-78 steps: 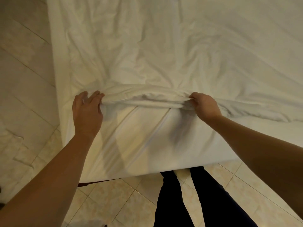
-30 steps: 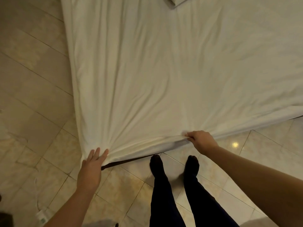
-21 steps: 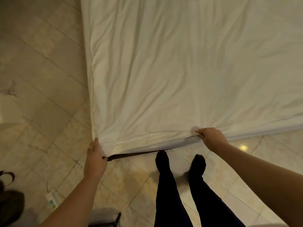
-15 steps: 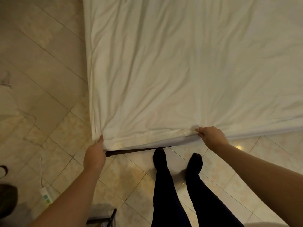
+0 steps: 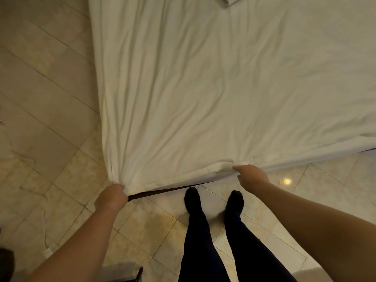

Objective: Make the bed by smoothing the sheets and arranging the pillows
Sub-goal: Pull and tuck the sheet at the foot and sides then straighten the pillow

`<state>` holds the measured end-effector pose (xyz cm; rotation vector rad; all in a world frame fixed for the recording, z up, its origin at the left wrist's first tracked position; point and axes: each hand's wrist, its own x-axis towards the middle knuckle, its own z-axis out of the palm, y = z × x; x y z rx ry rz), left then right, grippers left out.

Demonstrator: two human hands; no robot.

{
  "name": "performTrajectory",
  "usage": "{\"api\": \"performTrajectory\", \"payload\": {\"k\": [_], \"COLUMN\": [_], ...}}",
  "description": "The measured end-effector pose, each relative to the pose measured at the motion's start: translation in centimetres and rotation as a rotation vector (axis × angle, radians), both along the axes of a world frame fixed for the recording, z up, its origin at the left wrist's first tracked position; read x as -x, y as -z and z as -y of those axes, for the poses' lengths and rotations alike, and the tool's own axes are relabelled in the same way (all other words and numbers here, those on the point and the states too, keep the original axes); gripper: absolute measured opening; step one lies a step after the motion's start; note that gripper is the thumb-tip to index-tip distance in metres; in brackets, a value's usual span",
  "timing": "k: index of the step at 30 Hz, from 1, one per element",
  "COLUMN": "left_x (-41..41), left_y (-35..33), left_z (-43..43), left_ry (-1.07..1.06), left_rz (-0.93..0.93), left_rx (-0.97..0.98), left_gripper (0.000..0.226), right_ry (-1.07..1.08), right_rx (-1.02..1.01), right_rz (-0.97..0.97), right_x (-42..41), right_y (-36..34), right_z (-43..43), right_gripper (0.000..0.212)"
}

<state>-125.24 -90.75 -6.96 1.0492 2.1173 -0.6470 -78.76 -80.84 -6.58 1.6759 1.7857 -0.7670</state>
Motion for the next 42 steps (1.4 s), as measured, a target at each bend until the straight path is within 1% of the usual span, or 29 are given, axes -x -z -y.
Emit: {"api": "performTrajectory", "payload": {"k": [2,4,5,7,9,12,14,21,29,36,42], "left_x": [-0.9,-1.9,-2.5,-3.7,-5.4,-8.4,-10.4,-16.6,-24.4,-32.2,-40.4], "left_y": [-1.3,-2.5,-3.0,-3.9,-4.8,-6.3,-7.6,-11.7,-15.2,-16.1,-15.6], "left_z": [-0.2,-0.5,-0.6,-0.8,-1.4,-2.8,-3.5,-5.3,-6.3,-6.3,-7.9], "left_ry": [0.006,0.014,0.001,-0.015,-0.039,-0.032,-0.013,0.031,0.111,0.166,0.217], "left_rz": [-0.035,-0.049,-0.036,0.001,0.079,0.225,0.270,0.290,0.322,0.357,0.426], "left_rx": [-0.040,-0.084,-0.117,-0.173,-0.230,-0.248,-0.250,-0.294,-0.284,-0.284,-0.285], "left_gripper": [0.023,0.021,0.025,0.044,0.050,0.051,0.051,0.045,0.050,0.054,0.054], "right_ry": [0.051,0.085,0.096,0.100,0.106,0.129,0.148,0.232,0.281,0.288,0.350], "right_rx": [-0.032,-0.043,-0.046,-0.056,-0.075,-0.117,-0.144,-0.183,-0.226,-0.290,-0.294], "right_rz": [-0.022,-0.048,-0.061,-0.088,-0.113,-0.138,-0.145,-0.181,-0.179,-0.160,-0.120], "right_x": [0.0,-0.1,-0.3,-1.1,-2.1,-3.8,-5.4,-10.4,-18.8,-28.1,-36.1], "right_y": [-1.0,-2.0,-2.6,-3.9,-5.3,-7.6,-9.0,-12.3,-16.1,-18.4,-18.4], "right_z": [0.3,0.5,0.7,1.0,0.9,0.2,0.1,0.5,0.5,-0.1,-0.1], "right_gripper": [0.047,0.047,0.048,0.049,0.048,0.049,0.050,0.052,0.052,0.053,0.053]}}
